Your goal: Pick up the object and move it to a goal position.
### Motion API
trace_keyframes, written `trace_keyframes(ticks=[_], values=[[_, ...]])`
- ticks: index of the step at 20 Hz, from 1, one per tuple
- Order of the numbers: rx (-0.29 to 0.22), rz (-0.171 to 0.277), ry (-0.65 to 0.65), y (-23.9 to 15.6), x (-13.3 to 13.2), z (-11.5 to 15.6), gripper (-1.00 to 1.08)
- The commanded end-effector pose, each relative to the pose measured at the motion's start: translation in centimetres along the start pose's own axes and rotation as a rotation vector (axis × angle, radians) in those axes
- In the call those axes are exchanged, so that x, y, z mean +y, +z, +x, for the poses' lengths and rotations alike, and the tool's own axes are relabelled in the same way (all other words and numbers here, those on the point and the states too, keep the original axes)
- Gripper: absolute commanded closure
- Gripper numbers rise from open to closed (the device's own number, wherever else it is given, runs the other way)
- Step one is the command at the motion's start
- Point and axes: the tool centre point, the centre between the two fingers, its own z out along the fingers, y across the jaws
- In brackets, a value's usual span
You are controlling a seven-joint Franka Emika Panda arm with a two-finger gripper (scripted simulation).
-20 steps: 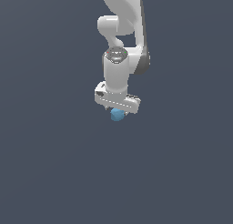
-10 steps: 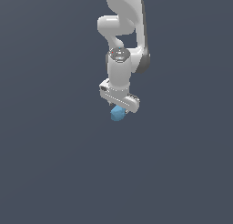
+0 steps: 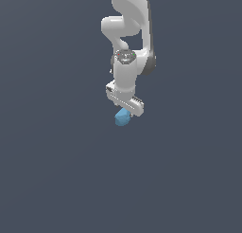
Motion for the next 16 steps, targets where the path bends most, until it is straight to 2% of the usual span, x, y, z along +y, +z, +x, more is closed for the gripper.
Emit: trace_keyframes(ticks=[1, 8, 16], values=[[0.0, 0.0, 0.014, 0.1, 0.1, -0.2, -0.92], [0.0, 0.0, 0.012, 0.5, 0.1, -0.2, -0.92], [0.0, 0.0, 0.015, 3.8, 0.2, -0.3, -0.92]])
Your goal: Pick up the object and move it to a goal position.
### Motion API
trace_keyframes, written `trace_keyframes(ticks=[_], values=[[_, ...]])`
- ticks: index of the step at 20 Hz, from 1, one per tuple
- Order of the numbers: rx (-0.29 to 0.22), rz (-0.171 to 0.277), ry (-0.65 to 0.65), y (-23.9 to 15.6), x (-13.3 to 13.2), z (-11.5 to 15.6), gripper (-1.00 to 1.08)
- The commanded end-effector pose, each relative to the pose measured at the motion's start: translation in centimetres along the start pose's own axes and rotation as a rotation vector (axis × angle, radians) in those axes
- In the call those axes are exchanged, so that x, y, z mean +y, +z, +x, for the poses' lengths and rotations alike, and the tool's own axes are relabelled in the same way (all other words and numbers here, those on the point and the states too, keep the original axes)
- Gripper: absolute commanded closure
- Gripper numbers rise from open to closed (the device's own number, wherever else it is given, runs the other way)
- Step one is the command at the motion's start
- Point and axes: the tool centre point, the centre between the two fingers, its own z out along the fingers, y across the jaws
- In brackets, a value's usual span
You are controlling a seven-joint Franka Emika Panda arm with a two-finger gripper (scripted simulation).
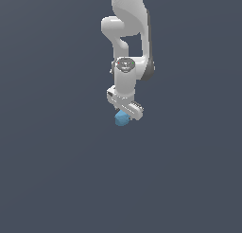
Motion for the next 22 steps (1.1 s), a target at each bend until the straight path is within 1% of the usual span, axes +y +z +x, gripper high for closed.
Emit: trace_keyframes(ticks=[1, 7, 8, 22], values=[[0.0, 0.0, 0.001, 1.03, 0.01, -0.02, -0.92], [0.0, 0.0, 0.001, 1.97, -0.04, 0.0, -0.92], [0.0, 0.0, 0.001, 1.97, -0.04, 0.0, 1.08], [0.001, 0.002, 0.001, 1.44, -0.2, -0.08, 1.08]])
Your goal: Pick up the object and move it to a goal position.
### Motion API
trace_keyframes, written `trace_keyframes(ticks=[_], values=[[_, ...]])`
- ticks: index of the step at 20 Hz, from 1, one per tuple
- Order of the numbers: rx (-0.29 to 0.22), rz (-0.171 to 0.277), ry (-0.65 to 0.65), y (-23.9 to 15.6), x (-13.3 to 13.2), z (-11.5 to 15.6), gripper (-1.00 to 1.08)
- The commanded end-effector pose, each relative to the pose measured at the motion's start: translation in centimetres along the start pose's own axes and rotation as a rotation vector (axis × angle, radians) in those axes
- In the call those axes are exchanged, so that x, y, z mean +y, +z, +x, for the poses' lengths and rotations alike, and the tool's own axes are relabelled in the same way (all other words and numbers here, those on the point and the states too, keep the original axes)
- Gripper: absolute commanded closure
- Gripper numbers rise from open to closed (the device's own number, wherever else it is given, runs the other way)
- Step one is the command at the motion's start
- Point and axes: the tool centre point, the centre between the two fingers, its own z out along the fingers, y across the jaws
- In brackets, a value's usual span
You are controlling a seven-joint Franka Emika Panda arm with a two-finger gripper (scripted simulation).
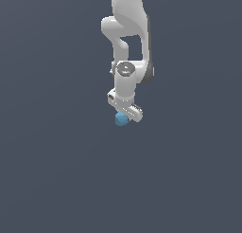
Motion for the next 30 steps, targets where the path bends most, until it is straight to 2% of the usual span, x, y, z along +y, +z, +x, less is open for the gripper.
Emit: trace_keyframes(ticks=[1, 9, 22, 30], values=[[0.001, 0.001, 0.0, -0.5, -0.1, 0.0, 1.08], [0.001, 0.0, 0.0, -4.4, -1.0, -0.6, 1.08], [0.002, -0.001, 0.001, -15.8, -3.7, -2.0, 1.08], [0.001, -0.001, 0.001, -20.3, -4.9, -2.4, 1.08]])
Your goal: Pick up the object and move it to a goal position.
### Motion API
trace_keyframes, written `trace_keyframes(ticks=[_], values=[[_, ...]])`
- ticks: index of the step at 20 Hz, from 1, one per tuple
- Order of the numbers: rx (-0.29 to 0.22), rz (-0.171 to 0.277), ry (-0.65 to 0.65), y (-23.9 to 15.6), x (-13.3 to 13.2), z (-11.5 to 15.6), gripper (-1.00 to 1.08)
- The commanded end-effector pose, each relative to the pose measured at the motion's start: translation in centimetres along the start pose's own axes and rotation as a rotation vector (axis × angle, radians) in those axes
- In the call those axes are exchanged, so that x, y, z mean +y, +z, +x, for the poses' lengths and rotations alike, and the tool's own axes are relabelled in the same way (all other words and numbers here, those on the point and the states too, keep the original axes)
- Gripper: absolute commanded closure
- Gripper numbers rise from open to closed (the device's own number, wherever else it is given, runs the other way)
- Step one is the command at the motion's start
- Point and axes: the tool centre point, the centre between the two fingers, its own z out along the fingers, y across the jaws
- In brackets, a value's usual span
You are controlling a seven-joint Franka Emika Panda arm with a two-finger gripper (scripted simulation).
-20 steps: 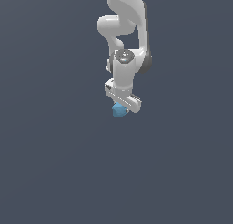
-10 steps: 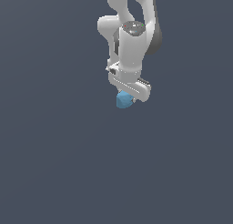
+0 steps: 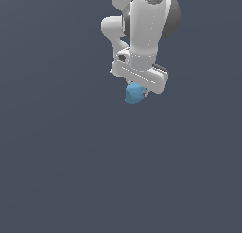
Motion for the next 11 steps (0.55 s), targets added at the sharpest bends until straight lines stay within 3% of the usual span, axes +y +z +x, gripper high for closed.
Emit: trace_keyframes(ticks=[1, 11], values=[[-0.001, -0.001, 0.0, -1.03, -0.27, -0.1, 1.08], [-0.001, 0.0, 0.0, -1.77, -0.61, -0.08, 1.08]])
